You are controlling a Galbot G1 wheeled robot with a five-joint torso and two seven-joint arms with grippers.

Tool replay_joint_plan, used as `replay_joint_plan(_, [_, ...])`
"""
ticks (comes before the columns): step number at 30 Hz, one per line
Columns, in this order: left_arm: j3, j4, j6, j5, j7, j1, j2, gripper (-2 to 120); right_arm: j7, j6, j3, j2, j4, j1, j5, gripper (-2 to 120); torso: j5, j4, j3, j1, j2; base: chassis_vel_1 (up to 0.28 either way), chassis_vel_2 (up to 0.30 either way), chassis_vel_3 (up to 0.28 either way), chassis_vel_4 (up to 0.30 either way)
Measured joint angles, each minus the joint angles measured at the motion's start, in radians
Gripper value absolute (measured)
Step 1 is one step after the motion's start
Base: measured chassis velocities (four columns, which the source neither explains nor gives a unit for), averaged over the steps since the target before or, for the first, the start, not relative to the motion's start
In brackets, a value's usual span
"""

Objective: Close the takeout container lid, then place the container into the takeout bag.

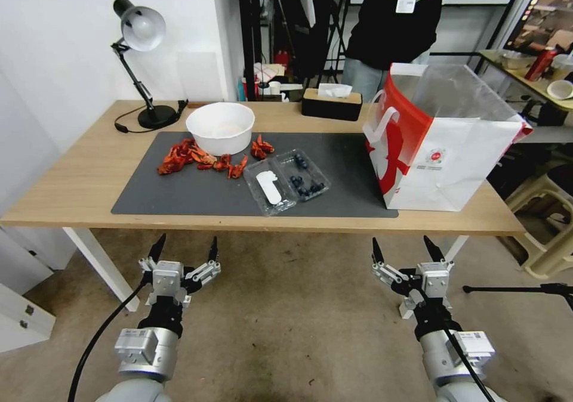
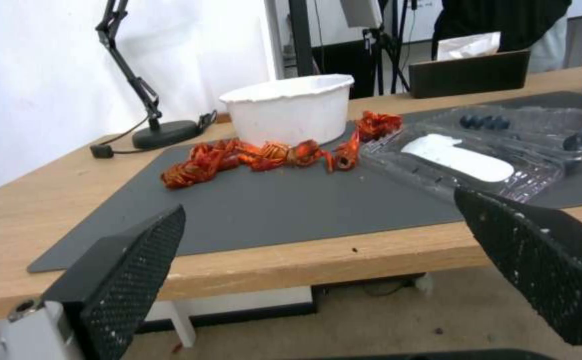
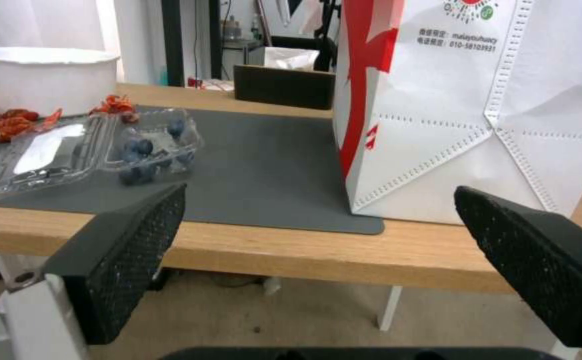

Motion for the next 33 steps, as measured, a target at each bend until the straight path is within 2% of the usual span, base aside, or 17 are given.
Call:
replay_joint_plan(22, [0.002,-0.002,0.007,-0.006,-0.001,-0.003,-0.002,100,0.0,-0.007,0.002,0.0,0.001,0.003,0.005,100,0.0,0.0,0.0,0.0,0.0,0.0,0.0,0.0,0.0])
replay_joint_plan(26, [0.024,-0.023,0.054,-0.047,-0.009,-0.029,-0.022,100,0.003,-0.052,0.025,-0.004,0.016,0.027,0.037,100,-0.0004,-0.0001,0.0,0.0,0.0,0.0,0.0,0.0,0.0])
replay_joint_plan(28, [0.029,-0.025,0.068,-0.057,-0.013,-0.032,-0.026,100,0.003,-0.064,0.026,-0.003,0.017,0.029,0.044,100,0.0011,0.0,0.0,0.0,0.0,0.0,0.0,0.0,0.0])
replay_joint_plan(30, [0.057,-0.047,0.118,-0.102,-0.024,-0.058,-0.047,100,0.003,-0.073,0.032,-0.005,0.022,0.036,0.052,100,-0.0003,0.0001,0.0,0.0,0.0,0.0,0.0,0.0,0.0])
replay_joint_plan(31, [0.057,-0.047,0.118,-0.102,-0.024,-0.058,-0.047,100,0.003,-0.073,0.032,-0.005,0.022,0.036,0.052,100,-0.0003,0.0001,0.0,0.0,0.0,0.0,0.0,0.0,0.0])
replay_joint_plan(32, [0.062,-0.05,0.119,-0.105,-0.024,-0.064,-0.053,100,0.003,-0.094,0.04,-0.007,0.027,0.045,0.067,100,-0.0003,-0.001,0.0,0.0,0.0,0.0,0.0,0.0,0.0])
replay_joint_plan(33, [0.071,-0.053,0.141,-0.126,-0.03,-0.073,-0.063,100,0.004,-0.144,0.064,-0.013,0.041,0.069,0.103,100,0.0002,0.0005,0.0,0.0,0.0,0.0,0.0,0.0,0.0])
